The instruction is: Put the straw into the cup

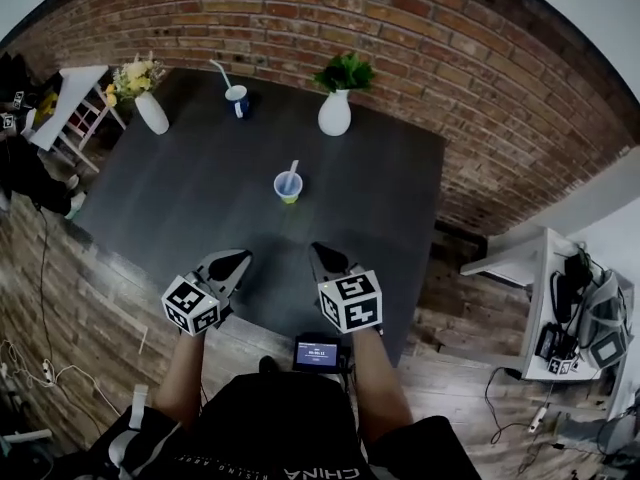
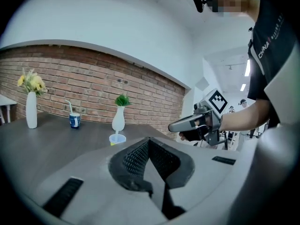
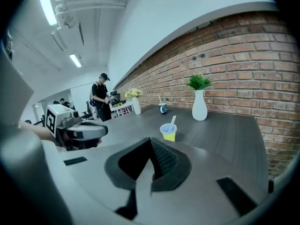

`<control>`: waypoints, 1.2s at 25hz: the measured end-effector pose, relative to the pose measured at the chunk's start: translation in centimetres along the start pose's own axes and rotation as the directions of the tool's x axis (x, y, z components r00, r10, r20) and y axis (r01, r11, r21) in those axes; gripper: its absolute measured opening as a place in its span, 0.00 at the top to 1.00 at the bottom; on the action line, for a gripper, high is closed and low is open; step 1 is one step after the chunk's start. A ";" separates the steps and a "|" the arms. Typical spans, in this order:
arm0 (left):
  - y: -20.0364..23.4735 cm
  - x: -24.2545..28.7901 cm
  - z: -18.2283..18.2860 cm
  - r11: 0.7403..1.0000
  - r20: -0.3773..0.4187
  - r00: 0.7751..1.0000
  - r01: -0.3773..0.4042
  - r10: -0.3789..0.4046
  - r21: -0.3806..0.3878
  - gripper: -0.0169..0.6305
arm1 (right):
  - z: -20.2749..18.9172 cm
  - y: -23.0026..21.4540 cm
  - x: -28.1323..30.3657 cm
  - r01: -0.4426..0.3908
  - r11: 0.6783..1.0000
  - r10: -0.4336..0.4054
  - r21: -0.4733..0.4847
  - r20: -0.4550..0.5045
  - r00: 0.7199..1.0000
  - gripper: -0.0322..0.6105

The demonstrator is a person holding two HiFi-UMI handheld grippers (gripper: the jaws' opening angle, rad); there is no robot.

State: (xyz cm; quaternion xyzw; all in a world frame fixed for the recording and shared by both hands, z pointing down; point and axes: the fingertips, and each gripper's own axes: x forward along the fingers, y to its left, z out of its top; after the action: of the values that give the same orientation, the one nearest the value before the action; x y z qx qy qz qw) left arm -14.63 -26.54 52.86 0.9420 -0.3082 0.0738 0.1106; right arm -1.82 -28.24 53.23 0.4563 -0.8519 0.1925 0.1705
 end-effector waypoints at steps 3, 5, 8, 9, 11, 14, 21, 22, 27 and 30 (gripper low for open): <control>-2.1 -3.6 -1.2 0.999 -0.014 0.999 0.039 -0.039 0.029 0.97 | -0.8 3.3 -1.1 0.027 0.999 -0.026 -0.026 0.009 1.000 0.94; -3.1 -6.1 -2.6 0.996 -0.053 0.997 0.061 -0.057 0.061 0.97 | -1.7 5.8 -2.1 0.029 0.999 -0.029 -0.034 0.002 1.000 0.94; -4.6 -8.9 -3.4 0.993 -0.057 0.993 0.102 -0.099 0.065 0.97 | -2.9 8.2 -4.1 0.047 0.998 -0.047 -0.041 -0.006 0.999 0.94; -5.2 -9.6 -3.4 0.991 -0.042 0.992 0.121 -0.119 0.053 0.97 | -3.2 8.8 -4.8 0.056 0.998 -0.056 -0.039 -0.006 0.998 0.94; -6.2 -10.5 -3.2 0.989 -0.010 0.990 0.143 -0.143 0.036 0.97 | -3.6 9.5 -6.1 0.072 0.997 -0.072 -0.035 0.001 0.997 0.94; -7.6 -11.0 -3.4 0.990 0.002 0.991 0.133 -0.133 0.048 0.97 | -3.9 10.2 -7.8 0.082 0.996 -0.081 -0.044 0.007 0.997 0.94; -8.6 -10.1 -4.0 0.986 -0.083 0.995 0.072 -0.060 0.148 0.97 | -3.5 10.4 -9.4 0.047 0.997 -0.045 -0.056 0.044 0.998 0.94; -8.7 -9.9 -3.9 0.987 -0.087 0.995 0.061 -0.048 0.149 0.97 | -3.4 10.3 -9.7 0.042 0.998 -0.039 -0.057 0.047 0.998 0.94; -10.2 -8.0 -3.3 0.988 -0.095 0.995 0.039 -0.025 0.149 0.97 | -3.2 9.4 -10.9 0.000 0.999 0.003 -0.053 0.069 0.998 0.94; -12.5 -6.5 -3.6 0.979 -0.136 0.989 0.083 -0.057 0.188 0.97 | -3.5 9.5 -11.4 -0.048 0.996 0.053 -0.071 0.069 0.996 0.94</control>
State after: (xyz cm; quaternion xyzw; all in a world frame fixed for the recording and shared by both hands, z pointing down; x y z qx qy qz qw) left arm -12.62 -12.11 52.93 0.9517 -0.2584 0.1607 0.0409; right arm -3.42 -13.64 49.32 0.4349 -0.8748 0.1509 0.1512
